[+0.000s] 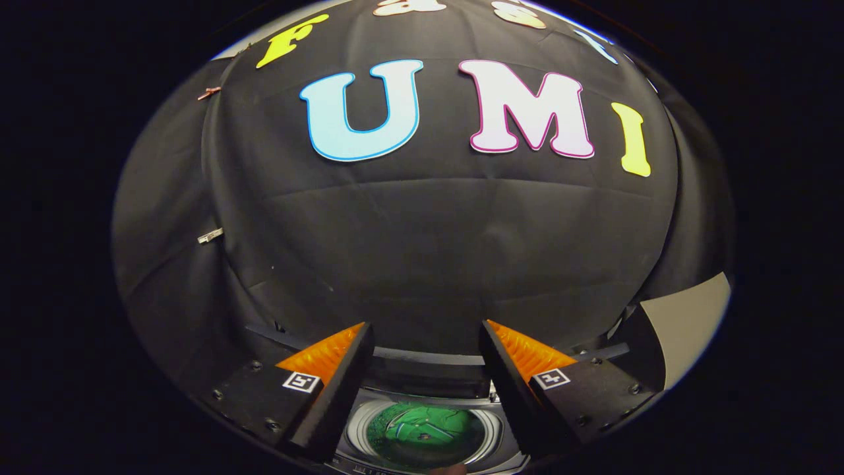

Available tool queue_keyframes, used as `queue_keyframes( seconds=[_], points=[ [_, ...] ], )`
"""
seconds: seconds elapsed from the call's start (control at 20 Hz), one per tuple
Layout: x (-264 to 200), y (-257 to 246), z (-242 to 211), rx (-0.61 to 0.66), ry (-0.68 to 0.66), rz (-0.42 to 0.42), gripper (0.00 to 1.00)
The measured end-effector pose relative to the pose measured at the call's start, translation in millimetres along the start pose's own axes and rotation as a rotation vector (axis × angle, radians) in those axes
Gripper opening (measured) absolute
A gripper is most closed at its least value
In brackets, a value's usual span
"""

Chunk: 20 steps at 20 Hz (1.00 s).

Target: Put the clothes into the washing machine and then close the washing machine lid.

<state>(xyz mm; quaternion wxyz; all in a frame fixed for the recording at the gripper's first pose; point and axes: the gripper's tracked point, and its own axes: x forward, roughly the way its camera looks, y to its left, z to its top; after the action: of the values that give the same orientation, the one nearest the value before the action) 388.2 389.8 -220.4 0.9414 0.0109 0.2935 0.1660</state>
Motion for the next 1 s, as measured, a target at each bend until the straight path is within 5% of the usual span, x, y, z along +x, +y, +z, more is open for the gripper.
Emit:
queue_keyframes(
  seconds=[0.7,1.0],
  points=[
    [-44,7,-42,-0.004,-0.067,0.016,1.0],
    [-60,2,-113,0.011,0.087,0.008,1.0]
  ],
)
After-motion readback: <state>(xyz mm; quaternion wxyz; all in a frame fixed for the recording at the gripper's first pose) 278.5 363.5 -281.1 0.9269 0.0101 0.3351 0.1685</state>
